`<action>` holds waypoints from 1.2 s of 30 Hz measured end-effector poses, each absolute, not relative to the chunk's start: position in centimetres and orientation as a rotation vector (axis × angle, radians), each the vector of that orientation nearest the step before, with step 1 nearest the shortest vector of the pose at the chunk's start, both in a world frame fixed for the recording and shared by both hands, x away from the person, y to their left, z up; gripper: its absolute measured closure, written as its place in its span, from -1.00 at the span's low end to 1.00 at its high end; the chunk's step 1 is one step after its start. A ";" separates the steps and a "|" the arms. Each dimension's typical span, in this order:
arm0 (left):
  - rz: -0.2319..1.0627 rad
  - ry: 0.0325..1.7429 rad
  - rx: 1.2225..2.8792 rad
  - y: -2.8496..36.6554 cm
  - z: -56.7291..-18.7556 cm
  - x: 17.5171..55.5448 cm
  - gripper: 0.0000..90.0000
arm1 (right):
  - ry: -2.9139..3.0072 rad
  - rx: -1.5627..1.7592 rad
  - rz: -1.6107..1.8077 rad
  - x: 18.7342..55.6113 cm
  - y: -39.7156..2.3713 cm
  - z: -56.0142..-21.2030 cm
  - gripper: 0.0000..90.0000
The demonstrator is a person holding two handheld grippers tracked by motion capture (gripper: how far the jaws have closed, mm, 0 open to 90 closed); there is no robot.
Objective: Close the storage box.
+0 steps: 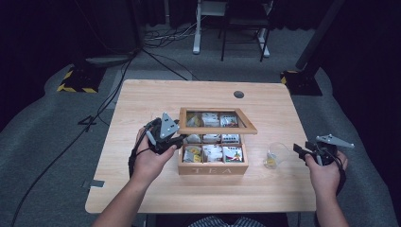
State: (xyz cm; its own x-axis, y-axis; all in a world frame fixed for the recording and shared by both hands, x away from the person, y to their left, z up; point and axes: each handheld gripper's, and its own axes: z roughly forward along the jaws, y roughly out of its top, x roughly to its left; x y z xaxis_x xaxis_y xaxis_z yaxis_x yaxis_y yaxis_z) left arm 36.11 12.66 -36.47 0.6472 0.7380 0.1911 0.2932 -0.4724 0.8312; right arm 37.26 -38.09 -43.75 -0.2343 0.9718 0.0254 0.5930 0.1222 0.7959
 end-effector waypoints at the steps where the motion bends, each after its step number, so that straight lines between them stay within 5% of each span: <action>1: 0.697 0.801 2.058 12.6 -36.6 36.0 0.16 | 1.891 1.510 0.963 37.3 -38.1 -44.0 0.03; 36: 0.669 0.806 2.188 12.1 -39.7 34.0 -0.04 | 1.934 1.550 1.008 37.8 -38.5 -46.7 0.02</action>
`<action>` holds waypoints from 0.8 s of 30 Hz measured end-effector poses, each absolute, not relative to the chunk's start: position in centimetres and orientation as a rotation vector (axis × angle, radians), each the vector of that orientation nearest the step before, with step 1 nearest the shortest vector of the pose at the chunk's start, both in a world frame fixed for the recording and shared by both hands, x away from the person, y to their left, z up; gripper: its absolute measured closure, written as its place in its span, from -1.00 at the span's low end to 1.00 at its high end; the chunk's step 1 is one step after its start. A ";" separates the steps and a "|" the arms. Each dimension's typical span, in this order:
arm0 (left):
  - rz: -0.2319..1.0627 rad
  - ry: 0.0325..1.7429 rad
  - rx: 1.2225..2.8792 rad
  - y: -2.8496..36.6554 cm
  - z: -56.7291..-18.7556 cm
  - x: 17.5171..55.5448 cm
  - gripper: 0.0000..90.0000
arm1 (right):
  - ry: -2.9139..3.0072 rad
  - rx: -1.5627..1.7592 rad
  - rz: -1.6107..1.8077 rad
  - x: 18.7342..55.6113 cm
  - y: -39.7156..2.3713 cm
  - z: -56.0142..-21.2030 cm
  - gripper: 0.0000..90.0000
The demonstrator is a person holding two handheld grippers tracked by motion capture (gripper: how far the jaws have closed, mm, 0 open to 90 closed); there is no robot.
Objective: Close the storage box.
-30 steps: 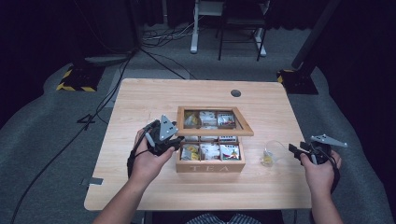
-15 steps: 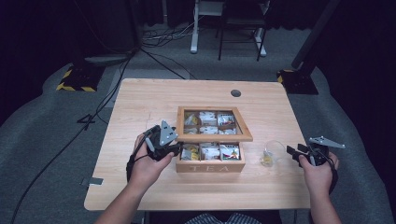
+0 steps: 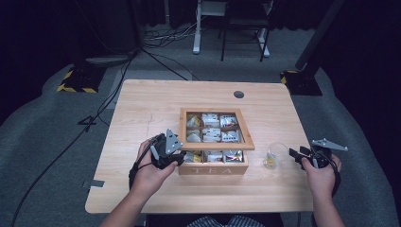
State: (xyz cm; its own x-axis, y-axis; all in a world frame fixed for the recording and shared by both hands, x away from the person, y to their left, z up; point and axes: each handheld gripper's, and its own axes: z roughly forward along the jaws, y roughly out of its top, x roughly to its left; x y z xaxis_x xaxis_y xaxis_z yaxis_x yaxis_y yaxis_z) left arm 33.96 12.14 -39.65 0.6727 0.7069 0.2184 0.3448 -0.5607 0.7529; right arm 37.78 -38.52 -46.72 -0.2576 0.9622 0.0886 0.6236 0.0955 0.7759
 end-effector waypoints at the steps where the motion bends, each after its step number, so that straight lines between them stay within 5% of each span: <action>1: 0.664 0.810 2.188 12.1 -39.8 33.9 -0.04 | 1.936 1.550 1.006 37.8 -38.5 -46.8 0.02; 24: 0.644 0.810 2.279 11.5 -41.5 33.5 -0.15 | 1.949 1.575 1.009 37.6 -38.5 -47.7 0.01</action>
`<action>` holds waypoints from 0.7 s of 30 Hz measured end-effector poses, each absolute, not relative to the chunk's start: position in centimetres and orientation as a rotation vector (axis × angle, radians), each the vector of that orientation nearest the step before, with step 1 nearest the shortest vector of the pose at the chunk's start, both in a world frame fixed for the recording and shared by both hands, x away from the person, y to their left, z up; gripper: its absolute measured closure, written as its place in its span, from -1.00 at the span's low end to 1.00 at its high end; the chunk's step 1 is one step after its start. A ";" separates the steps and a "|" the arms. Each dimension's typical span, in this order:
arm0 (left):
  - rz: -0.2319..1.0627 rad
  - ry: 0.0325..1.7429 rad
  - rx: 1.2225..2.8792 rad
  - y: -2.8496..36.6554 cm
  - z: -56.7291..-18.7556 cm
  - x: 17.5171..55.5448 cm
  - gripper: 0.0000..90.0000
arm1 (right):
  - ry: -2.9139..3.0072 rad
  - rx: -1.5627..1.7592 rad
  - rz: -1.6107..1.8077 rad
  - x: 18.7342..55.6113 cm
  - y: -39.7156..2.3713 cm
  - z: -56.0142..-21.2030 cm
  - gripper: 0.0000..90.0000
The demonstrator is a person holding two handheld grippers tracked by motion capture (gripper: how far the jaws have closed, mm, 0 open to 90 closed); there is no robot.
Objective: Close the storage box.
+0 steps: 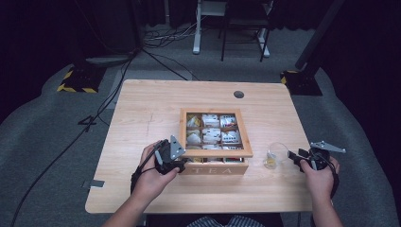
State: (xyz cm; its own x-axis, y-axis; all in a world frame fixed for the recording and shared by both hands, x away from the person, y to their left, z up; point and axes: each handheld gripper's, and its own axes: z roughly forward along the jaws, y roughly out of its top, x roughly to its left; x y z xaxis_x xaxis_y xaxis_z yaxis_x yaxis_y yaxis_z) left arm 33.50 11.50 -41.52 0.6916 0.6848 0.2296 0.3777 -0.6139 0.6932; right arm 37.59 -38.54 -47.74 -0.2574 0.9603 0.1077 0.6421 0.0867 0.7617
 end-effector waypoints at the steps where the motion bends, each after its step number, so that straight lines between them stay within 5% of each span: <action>1: 0.643 0.808 2.283 11.5 -41.6 33.4 -0.15 | 1.948 1.577 1.011 37.6 -38.5 -47.8 0.01; 21: 0.596 0.805 2.361 11.2 -41.7 32.8 -0.16 | 1.957 1.583 1.016 37.7 -38.2 -48.0 0.00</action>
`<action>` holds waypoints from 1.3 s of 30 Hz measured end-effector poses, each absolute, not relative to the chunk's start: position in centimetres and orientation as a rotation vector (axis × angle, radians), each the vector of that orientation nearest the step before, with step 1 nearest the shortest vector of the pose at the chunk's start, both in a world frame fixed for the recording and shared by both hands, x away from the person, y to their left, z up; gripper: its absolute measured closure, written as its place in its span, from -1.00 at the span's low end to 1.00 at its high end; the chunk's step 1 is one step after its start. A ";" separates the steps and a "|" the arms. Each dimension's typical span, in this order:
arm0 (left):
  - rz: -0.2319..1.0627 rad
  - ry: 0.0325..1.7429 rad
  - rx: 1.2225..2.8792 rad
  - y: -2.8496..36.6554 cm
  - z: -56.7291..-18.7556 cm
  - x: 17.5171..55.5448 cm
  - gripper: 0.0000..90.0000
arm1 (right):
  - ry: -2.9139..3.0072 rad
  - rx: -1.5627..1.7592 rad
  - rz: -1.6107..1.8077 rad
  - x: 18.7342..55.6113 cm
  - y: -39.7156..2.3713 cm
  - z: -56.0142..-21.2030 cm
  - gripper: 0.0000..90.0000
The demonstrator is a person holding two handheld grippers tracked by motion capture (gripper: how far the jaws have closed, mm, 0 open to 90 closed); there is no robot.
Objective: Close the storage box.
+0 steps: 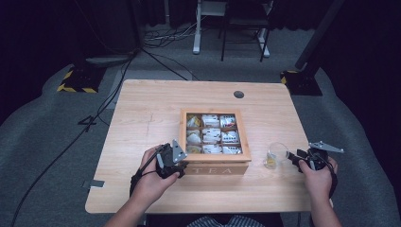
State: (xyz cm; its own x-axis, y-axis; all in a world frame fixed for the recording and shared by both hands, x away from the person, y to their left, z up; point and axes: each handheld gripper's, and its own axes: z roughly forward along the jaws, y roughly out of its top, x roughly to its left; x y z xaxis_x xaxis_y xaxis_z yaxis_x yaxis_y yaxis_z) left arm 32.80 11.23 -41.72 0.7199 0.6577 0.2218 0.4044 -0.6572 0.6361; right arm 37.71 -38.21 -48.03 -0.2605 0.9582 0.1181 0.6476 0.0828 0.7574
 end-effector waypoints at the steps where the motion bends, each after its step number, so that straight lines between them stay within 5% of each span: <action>1: 0.590 0.806 2.364 11.2 -41.7 32.8 -0.16 | 1.957 1.582 1.016 37.7 -38.2 -48.0 0.00; 23: 0.492 0.832 2.425 11.1 -42.2 32.9 -0.17 | 1.965 1.596 1.013 37.6 -38.2 -48.7 0.00; 31: 0.494 0.813 2.243 12.6 -40.4 32.2 -0.38 | 1.969 1.593 1.011 37.7 -38.3 -48.9 -0.03; 39: 0.530 0.842 2.106 14.5 -38.9 31.3 -0.39 | 1.991 1.565 1.015 38.5 -37.9 -49.2 -0.09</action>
